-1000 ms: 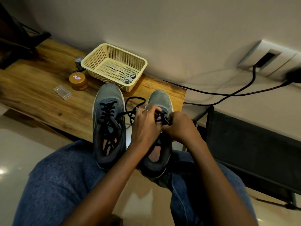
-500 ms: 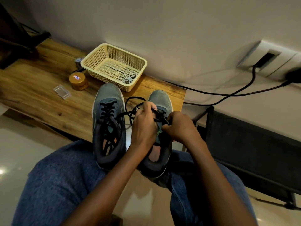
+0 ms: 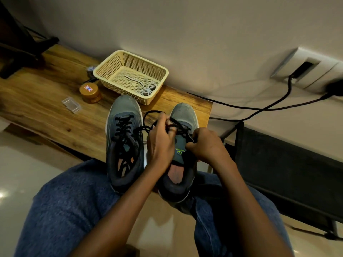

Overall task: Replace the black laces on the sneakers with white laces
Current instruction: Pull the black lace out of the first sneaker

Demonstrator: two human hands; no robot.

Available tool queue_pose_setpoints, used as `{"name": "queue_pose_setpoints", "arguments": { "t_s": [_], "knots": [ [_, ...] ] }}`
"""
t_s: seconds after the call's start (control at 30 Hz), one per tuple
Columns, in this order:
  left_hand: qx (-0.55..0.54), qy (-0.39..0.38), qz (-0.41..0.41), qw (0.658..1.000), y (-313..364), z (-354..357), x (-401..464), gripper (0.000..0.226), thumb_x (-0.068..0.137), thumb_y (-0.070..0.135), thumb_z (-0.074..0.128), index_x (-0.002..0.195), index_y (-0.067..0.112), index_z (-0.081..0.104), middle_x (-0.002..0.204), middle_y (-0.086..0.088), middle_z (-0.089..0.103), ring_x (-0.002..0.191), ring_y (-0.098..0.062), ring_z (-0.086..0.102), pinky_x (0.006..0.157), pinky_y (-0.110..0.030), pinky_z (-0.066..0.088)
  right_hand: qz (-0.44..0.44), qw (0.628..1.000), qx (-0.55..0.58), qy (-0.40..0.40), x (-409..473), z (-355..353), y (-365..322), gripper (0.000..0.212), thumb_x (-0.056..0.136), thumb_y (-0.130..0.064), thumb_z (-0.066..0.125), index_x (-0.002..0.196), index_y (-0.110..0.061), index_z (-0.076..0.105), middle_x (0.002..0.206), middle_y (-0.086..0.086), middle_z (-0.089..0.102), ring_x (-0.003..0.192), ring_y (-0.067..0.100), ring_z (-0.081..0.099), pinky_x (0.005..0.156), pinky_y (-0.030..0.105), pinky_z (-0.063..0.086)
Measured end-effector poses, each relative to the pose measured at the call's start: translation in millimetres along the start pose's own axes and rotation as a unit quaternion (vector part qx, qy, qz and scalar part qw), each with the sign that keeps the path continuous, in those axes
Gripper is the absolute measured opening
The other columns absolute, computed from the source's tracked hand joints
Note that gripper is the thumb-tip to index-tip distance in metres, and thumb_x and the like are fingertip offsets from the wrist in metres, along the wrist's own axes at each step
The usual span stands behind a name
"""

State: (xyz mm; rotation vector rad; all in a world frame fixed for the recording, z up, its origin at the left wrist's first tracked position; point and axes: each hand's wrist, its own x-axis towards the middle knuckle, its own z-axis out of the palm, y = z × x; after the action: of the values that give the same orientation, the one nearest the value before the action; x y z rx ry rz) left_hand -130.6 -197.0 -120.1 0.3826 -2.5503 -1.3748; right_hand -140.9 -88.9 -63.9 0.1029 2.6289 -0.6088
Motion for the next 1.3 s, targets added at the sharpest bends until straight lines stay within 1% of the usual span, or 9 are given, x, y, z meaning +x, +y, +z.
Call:
{"name": "queue_pose_setpoints", "arguments": {
  "t_s": [0.27, 0.4, 0.57, 0.67, 0.77, 1.0, 1.13, 1.2, 1.3],
  "knots": [
    [0.117, -0.08, 0.068, 0.988, -2.5, 5.2, -2.3, 0.026, 0.086, 0.017, 0.061, 0.111, 0.022, 0.063, 0.109, 0.002, 0.064, 0.106, -0.022, 0.045, 0.077, -0.027, 0.037, -0.002, 1.0, 0.005, -0.002, 1.2, 0.1, -0.7, 0.023, 0.083, -0.022, 0.063, 0.1, -0.007, 0.059, 0.1, 0.014, 0.062, 0.09, 0.03, 0.063, 0.079, 0.043, 0.056],
    [0.094, -0.047, 0.035, 0.994, -6.0, 5.8, -0.9, 0.009, 0.088, 0.017, 0.065, 0.093, 0.02, 0.071, 0.093, 0.001, 0.065, 0.097, -0.021, 0.05, 0.068, -0.026, 0.035, -0.011, 1.0, -0.003, 0.001, 1.1, 0.3, -0.4, 0.019, 0.085, -0.021, 0.063, 0.098, -0.008, 0.059, 0.099, 0.014, 0.062, 0.089, 0.029, 0.062, 0.078, 0.043, 0.055],
    [0.071, -0.007, 0.001, 0.997, -5.3, 8.9, -3.8, 0.014, 0.092, 0.015, 0.06, 0.104, 0.023, 0.063, 0.093, -0.004, 0.063, 0.086, -0.019, 0.058, 0.054, -0.016, 0.03, -0.009, 1.0, 0.002, -0.002, 1.7, 0.6, -0.2, 0.025, 0.085, -0.021, 0.063, 0.105, -0.007, 0.059, 0.105, 0.015, 0.061, 0.093, 0.031, 0.062, 0.082, 0.046, 0.055],
    [0.003, 0.052, -0.058, 0.997, 0.1, 3.3, -1.8, 0.02, 0.095, 0.005, 0.047, 0.111, 0.01, 0.057, 0.091, -0.008, 0.063, 0.085, -0.024, 0.059, 0.06, -0.02, 0.032, -0.008, 1.0, -0.005, 0.007, 1.9, 0.4, 0.7, 0.024, 0.085, -0.019, 0.062, 0.105, -0.006, 0.06, 0.106, 0.016, 0.061, 0.095, 0.032, 0.061, 0.082, 0.044, 0.054],
    [0.038, 0.013, -0.036, 0.999, 1.2, 3.3, -2.1, 0.024, 0.093, 0.005, 0.047, 0.114, 0.007, 0.059, 0.102, -0.014, 0.063, 0.094, -0.03, 0.058, 0.063, -0.017, 0.026, -0.007, 1.0, -0.005, 0.007, 1.8, 0.2, 1.4, 0.024, 0.085, -0.02, 0.062, 0.105, -0.006, 0.06, 0.106, 0.016, 0.061, 0.094, 0.031, 0.061, 0.082, 0.044, 0.054],
    [-0.063, 0.052, -0.043, 0.996, 8.4, 1.6, -4.5, 0.014, 0.093, 0.008, 0.052, 0.107, 0.009, 0.057, 0.093, -0.006, 0.063, 0.084, -0.022, 0.057, 0.06, -0.02, 0.03, 0.002, 1.0, -0.002, -0.002, 4.6, 0.2, 3.0, 0.024, 0.085, -0.022, 0.063, 0.103, -0.007, 0.06, 0.104, 0.015, 0.062, 0.091, 0.031, 0.063, 0.081, 0.046, 0.055],
    [-0.174, 0.07, -0.067, 0.98, 19.0, -15.5, 9.8, 0.013, 0.092, 0.009, 0.057, 0.097, 0.021, 0.055, 0.093, 0.004, 0.064, 0.081, -0.013, 0.06, 0.066, -0.027, 0.048, 0.01, 1.0, 0.026, -0.001, 8.5, 1.3, 8.5, 0.025, 0.085, -0.029, 0.063, 0.099, -0.009, 0.059, 0.1, 0.014, 0.065, 0.087, 0.033, 0.066, 0.08, 0.048, 0.056],
    [-0.209, 0.074, -0.072, 0.972, 23.2, -32.7, 19.3, 0.015, 0.093, 0.011, 0.055, 0.104, 0.02, 0.053, 0.099, 0.005, 0.065, 0.078, -0.008, 0.06, 0.058, -0.015, 0.046, 0.01, 0.999, 0.033, 0.011, 10.5, 1.9, 10.0, 0.027, 0.086, -0.034, 0.062, 0.1, -0.011, 0.059, 0.101, 0.013, 0.065, 0.087, 0.033, 0.066, 0.079, 0.049, 0.056],
    [-0.192, 0.057, -0.054, 0.978, 26.3, -61.0, 28.2, 0.034, 0.092, 0.004, 0.056, 0.121, 0.017, 0.046, 0.109, 0.012, 0.06, 0.088, 0.008, 0.057, 0.065, -0.004, 0.044, -0.022, 0.995, 0.047, 0.086, 13.7, 0.2, 8.6, 0.019, 0.087, -0.029, 0.061, 0.098, -0.015, 0.057, 0.097, 0.01, 0.066, 0.087, 0.03, 0.064, 0.076, 0.043, 0.054]
  ]
}}
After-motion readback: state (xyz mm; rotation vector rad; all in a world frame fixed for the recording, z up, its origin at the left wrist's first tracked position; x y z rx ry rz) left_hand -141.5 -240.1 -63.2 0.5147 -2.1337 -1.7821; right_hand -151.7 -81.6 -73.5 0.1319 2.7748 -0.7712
